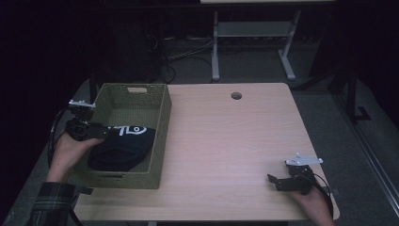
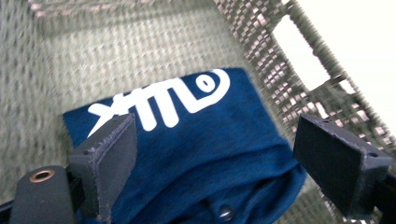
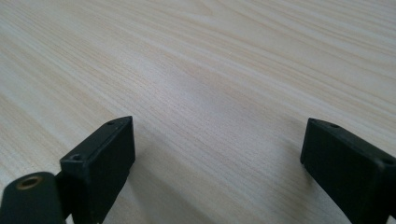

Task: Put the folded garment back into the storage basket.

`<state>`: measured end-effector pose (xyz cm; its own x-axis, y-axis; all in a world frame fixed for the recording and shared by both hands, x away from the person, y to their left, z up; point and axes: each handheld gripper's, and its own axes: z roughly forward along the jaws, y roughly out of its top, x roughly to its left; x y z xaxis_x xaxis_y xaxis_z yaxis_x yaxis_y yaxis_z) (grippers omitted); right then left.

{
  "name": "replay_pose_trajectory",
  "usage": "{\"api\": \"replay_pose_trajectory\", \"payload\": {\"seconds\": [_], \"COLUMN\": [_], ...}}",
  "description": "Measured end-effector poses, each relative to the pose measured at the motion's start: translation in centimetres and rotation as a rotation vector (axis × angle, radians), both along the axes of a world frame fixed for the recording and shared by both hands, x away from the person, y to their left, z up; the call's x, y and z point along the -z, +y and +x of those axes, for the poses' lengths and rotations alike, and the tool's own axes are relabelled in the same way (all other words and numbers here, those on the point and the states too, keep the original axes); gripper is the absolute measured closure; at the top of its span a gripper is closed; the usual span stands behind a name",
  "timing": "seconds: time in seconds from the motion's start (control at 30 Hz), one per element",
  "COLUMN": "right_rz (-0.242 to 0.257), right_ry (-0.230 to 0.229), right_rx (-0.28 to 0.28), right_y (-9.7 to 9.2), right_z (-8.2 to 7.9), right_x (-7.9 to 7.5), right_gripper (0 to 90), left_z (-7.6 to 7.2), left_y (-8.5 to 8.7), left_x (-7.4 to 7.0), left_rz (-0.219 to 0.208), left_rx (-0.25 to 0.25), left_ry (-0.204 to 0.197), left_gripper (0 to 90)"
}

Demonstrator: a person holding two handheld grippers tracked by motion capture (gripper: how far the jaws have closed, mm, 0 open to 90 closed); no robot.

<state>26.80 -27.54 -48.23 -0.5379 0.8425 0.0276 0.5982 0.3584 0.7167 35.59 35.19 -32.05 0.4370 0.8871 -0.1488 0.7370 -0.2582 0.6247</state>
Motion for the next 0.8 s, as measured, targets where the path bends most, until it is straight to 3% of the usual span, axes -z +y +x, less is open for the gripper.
{"api": "replay_pose_trajectory", "payload": {"seconds": [0.23, 0.6, 0.8], "right_rz": [0.0, -0.001, 0.0], "right_ry": [-0.001, -0.002, -0.001], "right_rx": [0.0, 0.0, 0.0], "right_y": [0.0, 0.0, 0.0], "right_z": [0.0, 0.0, 0.0], "right_x": [0.0, 0.0, 0.0], "right_gripper": [9.6, 9.6, 9.6], "left_z": [-0.6, -1.0, -1.2], "left_y": [-3.2, -8.6, -11.7], "left_x": [-0.4, -0.7, -0.5], "left_rz": [-0.021, -0.026, -0.027], "left_rx": [0.061, 0.176, 0.242], "left_ry": [-0.043, -0.074, -0.07], "left_gripper": [13.4, 13.6, 13.6]}}
